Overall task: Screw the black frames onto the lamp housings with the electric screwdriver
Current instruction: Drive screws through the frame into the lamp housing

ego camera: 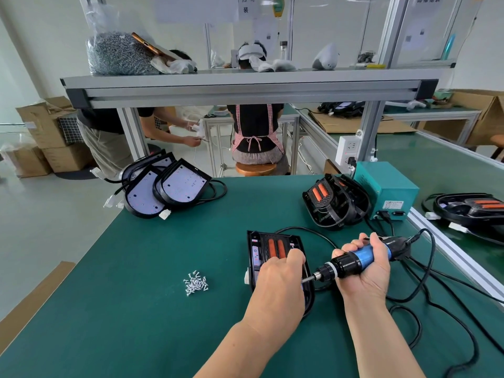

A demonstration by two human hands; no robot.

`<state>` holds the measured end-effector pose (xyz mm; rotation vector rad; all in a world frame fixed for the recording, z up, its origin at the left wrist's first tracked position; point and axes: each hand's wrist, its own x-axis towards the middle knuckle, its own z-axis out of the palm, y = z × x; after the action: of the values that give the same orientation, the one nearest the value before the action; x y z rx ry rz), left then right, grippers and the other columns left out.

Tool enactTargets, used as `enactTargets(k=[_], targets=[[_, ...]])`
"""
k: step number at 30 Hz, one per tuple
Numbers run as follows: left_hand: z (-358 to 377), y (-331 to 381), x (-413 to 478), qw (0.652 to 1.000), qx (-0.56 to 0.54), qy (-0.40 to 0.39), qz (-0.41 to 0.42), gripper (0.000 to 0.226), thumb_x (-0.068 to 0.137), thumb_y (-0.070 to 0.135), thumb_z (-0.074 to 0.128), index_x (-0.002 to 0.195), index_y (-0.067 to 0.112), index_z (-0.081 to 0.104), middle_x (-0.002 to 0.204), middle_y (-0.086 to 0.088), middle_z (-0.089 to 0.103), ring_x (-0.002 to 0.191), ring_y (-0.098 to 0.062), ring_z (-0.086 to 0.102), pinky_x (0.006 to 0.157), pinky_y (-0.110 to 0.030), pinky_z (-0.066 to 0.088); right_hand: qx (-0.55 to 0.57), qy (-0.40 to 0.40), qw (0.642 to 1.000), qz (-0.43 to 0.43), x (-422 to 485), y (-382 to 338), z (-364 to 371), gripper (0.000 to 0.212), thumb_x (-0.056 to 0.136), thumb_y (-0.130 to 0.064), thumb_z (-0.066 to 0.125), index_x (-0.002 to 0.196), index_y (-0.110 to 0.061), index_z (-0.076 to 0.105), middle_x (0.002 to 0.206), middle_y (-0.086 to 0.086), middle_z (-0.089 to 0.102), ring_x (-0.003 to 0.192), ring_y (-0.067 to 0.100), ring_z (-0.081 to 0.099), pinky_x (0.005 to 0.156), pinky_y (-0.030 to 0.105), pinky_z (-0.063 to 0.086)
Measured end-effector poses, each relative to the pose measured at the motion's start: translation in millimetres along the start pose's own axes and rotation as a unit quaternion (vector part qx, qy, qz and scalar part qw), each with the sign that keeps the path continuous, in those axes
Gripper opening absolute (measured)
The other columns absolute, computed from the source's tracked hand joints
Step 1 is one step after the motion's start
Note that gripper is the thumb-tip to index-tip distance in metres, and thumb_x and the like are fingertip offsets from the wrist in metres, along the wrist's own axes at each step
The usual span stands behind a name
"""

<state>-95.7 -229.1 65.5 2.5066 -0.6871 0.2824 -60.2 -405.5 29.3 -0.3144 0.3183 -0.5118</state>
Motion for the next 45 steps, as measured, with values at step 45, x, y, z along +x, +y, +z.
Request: enactTargets(k=[45], targets=[[8.7, -66.7, 34.3, 0.869, -0.344, -0.046, -0.353, 0.067, 0.066, 0.042, 0.090, 0.112, 0.014, 0.050, 0.112, -0.004, 0.065, 0.103, -0.024, 0.064, 0.092, -0.045, 0.054, -0.352, -0.192, 0.897, -0.185, -29.6, 6.0, 78.4, 0.017, 0.078, -0.019, 0.073, 0.082, -0.013, 0.058, 0.054, 0.003, 0.053, 0.046, 0.016, 0.050, 0.055, 0.022, 0.050]])
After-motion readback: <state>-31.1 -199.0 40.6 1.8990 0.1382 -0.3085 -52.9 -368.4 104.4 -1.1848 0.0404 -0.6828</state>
